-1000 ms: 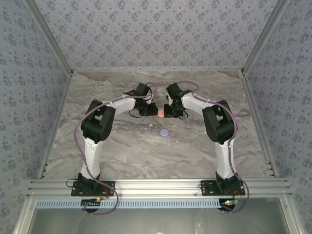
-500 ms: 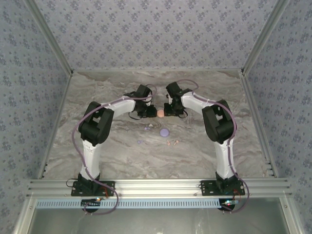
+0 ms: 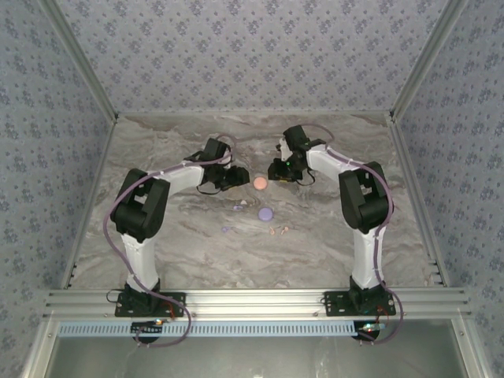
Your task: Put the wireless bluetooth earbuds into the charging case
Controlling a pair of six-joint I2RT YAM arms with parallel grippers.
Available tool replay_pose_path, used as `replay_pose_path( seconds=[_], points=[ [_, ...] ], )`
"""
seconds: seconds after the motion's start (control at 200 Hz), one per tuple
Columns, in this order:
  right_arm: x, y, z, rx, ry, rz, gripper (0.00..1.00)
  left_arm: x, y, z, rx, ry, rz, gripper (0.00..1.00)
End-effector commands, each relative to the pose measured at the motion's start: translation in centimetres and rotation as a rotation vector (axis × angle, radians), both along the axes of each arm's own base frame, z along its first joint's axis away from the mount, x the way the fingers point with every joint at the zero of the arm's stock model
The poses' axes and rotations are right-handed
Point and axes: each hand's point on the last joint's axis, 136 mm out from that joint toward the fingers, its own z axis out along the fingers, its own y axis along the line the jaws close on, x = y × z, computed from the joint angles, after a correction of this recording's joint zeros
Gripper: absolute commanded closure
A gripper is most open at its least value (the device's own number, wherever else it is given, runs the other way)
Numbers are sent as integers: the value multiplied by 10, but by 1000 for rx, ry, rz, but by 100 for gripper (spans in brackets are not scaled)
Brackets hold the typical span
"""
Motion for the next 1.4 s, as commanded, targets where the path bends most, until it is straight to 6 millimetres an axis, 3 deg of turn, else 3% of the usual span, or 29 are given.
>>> replay_pose_path(
  seconds=[0.0,0.425,1.009,1.394],
  points=[
    [0,18,0,86,36,41,65,4,-20,10,-125,5,-1,48],
    [9,28,-12,133,82,47,69,-3,-32,-7,-125,47,-12,49],
    [3,15,-32,140,130,-4,79,-1,-45,-22,-170,88,-13,53],
    [1,16,-34,151,138,-2,79,2,-55,-29,-199,104,-15,54]
  ],
)
